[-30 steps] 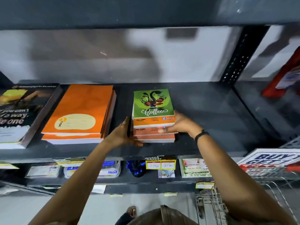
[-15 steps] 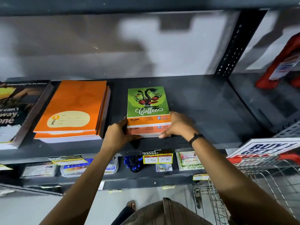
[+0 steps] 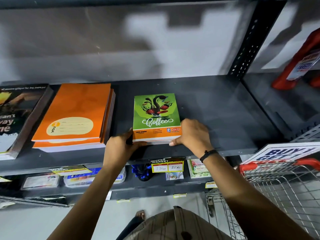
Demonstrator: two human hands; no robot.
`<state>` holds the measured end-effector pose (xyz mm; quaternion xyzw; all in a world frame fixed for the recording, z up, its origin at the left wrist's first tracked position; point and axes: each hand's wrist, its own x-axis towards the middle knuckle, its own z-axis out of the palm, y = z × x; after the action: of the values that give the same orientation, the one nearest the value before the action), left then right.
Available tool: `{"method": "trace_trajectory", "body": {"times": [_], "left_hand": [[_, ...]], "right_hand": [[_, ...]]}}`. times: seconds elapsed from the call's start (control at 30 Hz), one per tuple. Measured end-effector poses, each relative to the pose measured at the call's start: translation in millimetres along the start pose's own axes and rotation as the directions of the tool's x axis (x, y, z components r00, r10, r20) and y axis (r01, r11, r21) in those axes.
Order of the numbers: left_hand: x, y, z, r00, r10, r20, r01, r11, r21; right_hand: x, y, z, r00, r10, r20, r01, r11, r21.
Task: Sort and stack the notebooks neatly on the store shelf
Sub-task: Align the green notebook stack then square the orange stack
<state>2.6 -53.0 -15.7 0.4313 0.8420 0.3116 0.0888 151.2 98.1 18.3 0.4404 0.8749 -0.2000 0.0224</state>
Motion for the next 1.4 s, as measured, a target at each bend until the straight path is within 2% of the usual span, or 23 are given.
{"method": "trace_trajectory", "body": {"times": [0.1, 0.33, 0.43, 0.53, 0.57, 0.63, 0.7, 0.8, 0.87, 0.93, 1.0, 1.07, 1.13, 1.27, 1.4], "left_hand": [[-2, 0, 0, 0.999, 0.043, -0.026, -0.041, 0.998, 0.049], [4, 1, -3, 1.000, -0.008, -0.013, 0.008, 1.000, 0.027], [3, -1, -4, 1.000, 0.008, 0.008, -0.008, 1.000, 0.004], [4, -2, -13, 0.998, -0.002, 0.062, 0.008, 0.995, -0.095], [5, -3, -17, 0.999, -0.008, 0.042, 0.013, 0.993, -0.120], [8, -8, -30, 0.995, 0.026, -0.094, -0.034, 0.995, -0.092], [13, -17, -48, 0.971, 0.085, -0.222, -0.086, 0.996, 0.004], [19, -50, -82, 0.950, 0.089, -0.300, -0.054, 0.991, 0.121], [21, -81, -107, 0.942, 0.024, -0.336, 0.037, 0.984, 0.174], [20, -115, -127, 0.941, -0.110, -0.320, 0.160, 0.978, 0.135], [19, -146, -140, 0.954, -0.234, -0.186, 0.251, 0.965, 0.076], [20, -169, -148, 0.965, -0.261, -0.027, 0.260, 0.965, -0.036], [18, -182, -153, 0.961, -0.253, 0.108, 0.258, 0.965, -0.040], [11, -192, -146, 0.987, -0.132, 0.094, 0.141, 0.986, -0.093], [8, -193, -146, 0.991, -0.134, 0.025, 0.136, 0.977, -0.166]], "right_hand": [[-1, 0, -1, 1.000, 0.006, -0.009, -0.006, 1.000, -0.010], [0, -6, -3, 1.000, -0.001, -0.001, 0.000, 0.998, -0.061], [-1, -3, -8, 0.997, -0.001, 0.080, 0.008, 0.997, -0.077], [-1, -6, -25, 0.988, 0.006, 0.157, 0.013, 0.993, -0.117], [-2, -11, -31, 0.993, -0.017, 0.119, 0.033, 0.990, -0.135], [-3, -27, -40, 0.992, -0.126, -0.005, 0.124, 0.982, -0.143], [-4, -53, -41, 0.967, -0.247, -0.059, 0.247, 0.969, -0.016], [-2, -103, -24, 0.929, -0.370, 0.019, 0.365, 0.922, 0.130], [2, -135, -2, 0.909, -0.401, 0.113, 0.367, 0.900, 0.235], [7, -162, 22, 0.901, -0.392, 0.188, 0.309, 0.882, 0.355], [12, -178, 42, 0.910, -0.366, 0.192, 0.259, 0.867, 0.426], [17, -190, 62, 0.926, -0.347, 0.151, 0.251, 0.862, 0.439], [17, -200, 80, 0.942, -0.325, 0.082, 0.259, 0.861, 0.438], [7, -205, 97, 0.963, -0.266, -0.051, 0.263, 0.871, 0.414], [-2, -203, 102, 0.979, -0.175, -0.108, 0.205, 0.864, 0.460]]}}
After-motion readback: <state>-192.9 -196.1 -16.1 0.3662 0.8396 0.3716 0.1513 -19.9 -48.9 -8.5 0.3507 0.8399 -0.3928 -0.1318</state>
